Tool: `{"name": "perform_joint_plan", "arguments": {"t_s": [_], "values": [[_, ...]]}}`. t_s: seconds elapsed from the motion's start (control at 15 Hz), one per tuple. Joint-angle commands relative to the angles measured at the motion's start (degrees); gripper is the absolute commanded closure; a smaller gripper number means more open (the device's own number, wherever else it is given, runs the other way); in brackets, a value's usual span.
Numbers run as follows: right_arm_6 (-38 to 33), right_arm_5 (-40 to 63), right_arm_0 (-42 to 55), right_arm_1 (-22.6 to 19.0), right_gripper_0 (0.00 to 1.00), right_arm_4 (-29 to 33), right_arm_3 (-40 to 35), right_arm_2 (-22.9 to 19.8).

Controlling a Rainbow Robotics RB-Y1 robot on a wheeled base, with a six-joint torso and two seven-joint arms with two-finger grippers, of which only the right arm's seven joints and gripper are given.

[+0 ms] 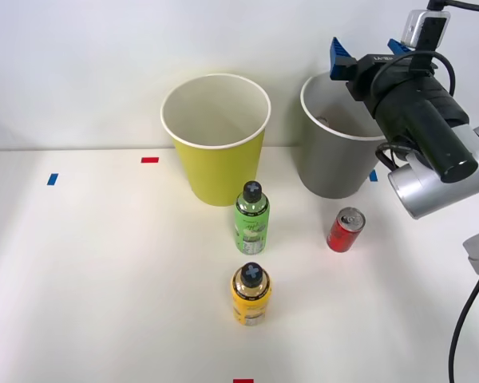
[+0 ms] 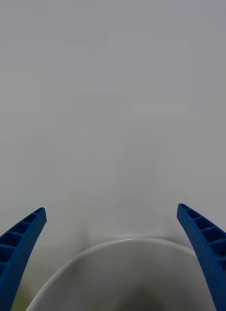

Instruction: Put cans in the gray bin, plastic bottles in the light green bin

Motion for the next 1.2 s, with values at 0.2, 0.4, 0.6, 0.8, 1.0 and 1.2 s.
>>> {"name": "perform_joint_plan", "arguments": {"t_s": [0.2, 0.4, 0.6, 0.8, 1.0, 1.2], "values": [[0.2, -11.3, 5.5, 0.0, 0.00, 2.8, 0.0, -2.1], [-0.3, -24.2, 13.1, 0.2, 0.00, 5.2, -0.6, -6.0], [-0.4, -25.2, 21.5, 0.3, 0.00, 6.6, -6.7, -9.2], [-0.4, -25.2, 29.4, 1.3, 0.00, 6.6, -10.4, -10.9], [-0.3, -25.2, 35.9, 4.9, 0.00, 6.6, -12.6, -13.5], [-0.4, -25.2, 40.8, 10.5, 0.00, 10.9, -12.7, -16.1]]}}
